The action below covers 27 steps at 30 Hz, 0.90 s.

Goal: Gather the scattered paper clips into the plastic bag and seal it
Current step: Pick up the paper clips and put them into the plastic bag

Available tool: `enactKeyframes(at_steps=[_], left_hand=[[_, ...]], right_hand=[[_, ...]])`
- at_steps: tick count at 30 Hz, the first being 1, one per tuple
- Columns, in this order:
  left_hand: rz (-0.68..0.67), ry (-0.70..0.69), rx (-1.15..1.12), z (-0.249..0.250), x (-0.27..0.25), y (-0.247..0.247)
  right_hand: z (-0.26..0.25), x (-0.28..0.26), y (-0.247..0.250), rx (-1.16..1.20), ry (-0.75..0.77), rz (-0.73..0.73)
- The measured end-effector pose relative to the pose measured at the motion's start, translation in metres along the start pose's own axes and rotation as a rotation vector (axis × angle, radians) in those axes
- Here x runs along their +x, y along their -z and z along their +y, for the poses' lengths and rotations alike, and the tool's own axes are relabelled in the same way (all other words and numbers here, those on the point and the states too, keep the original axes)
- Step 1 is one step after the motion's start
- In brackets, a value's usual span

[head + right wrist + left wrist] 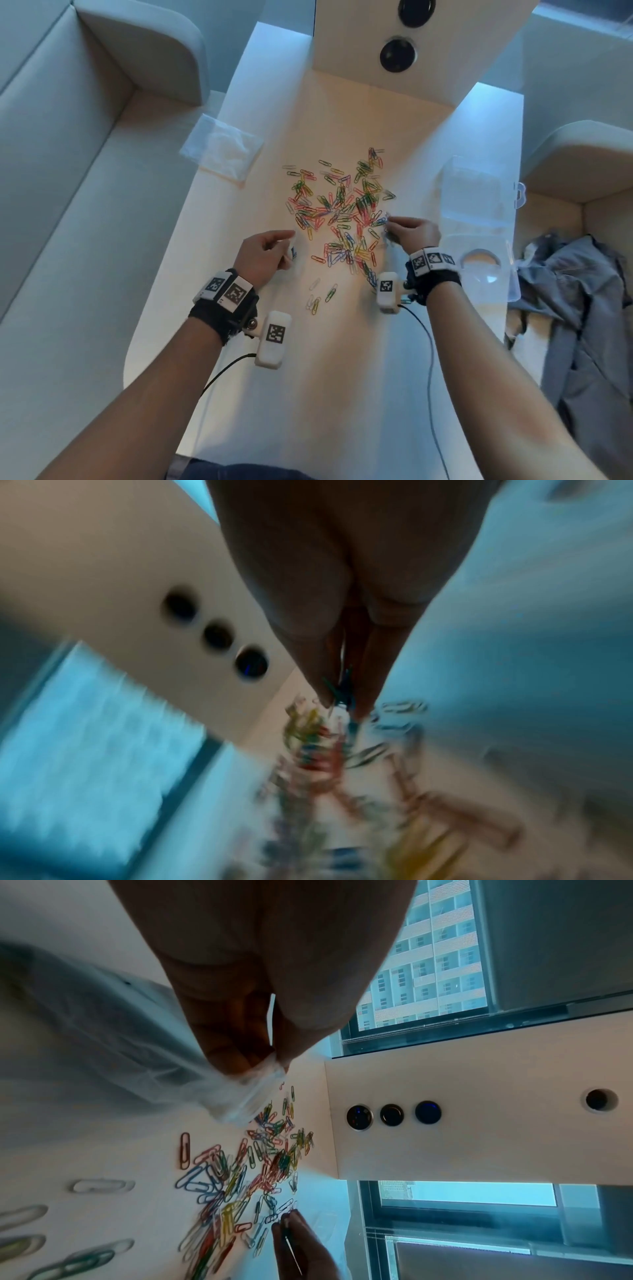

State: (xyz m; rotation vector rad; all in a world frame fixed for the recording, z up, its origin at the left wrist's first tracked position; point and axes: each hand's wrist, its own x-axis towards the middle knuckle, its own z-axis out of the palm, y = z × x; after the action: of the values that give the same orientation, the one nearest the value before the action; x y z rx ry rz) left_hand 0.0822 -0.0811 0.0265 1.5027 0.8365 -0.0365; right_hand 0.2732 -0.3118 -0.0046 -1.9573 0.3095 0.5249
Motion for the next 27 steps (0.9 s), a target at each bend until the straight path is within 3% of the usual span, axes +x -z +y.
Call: enactKeyframes(at_steps=[3, 5, 7, 11, 15, 18, 20, 23, 27], left_hand=[[-0.041, -0.001, -0.014, -0.004, -0.003, -0.008], [-0.051, -0.010, 0.003, -0.005, -0.007, -0.014], [-0.056, -0.028, 0.037, -0.005, -0.012, -0.019], [-0.076, -0.077, 0.120, -0.004, -0.020, -0.026], [-0.123, -0.123, 0.163, -0.001, -0.027, -0.030], [-0.122, -0.149, 0.177, -0.001, -0.032, -0.033], [-0.123, -0.152, 0.190, -0.001, -0.033, -0.034], [-0.139, -0.139, 0.210, -0.002, -0.034, -0.035], [-0.129, -0.149, 0.199, 0.004, -0.036, -0.035]], right_hand=[[-0.004, -0.043, -0.001, 0.624, -0.232, -0.255], [-0.007, -0.068, -0.008, 0.786, -0.303, -0.401], [-0.009, -0.089, -0.020, 0.805, -0.329, -0.494], [-0.006, -0.122, -0.053, 0.563, -0.254, -0.563], [-0.004, -0.128, -0.073, 0.183, -0.154, -0.440], [-0.005, -0.131, -0.075, -0.089, 0.014, -0.443], [-0.006, -0.133, -0.072, -0.285, 0.123, -0.366], [-0.007, -0.137, -0.070, -0.386, 0.297, -0.219], [-0.004, -0.143, -0.068, -0.416, 0.490, -0.208]])
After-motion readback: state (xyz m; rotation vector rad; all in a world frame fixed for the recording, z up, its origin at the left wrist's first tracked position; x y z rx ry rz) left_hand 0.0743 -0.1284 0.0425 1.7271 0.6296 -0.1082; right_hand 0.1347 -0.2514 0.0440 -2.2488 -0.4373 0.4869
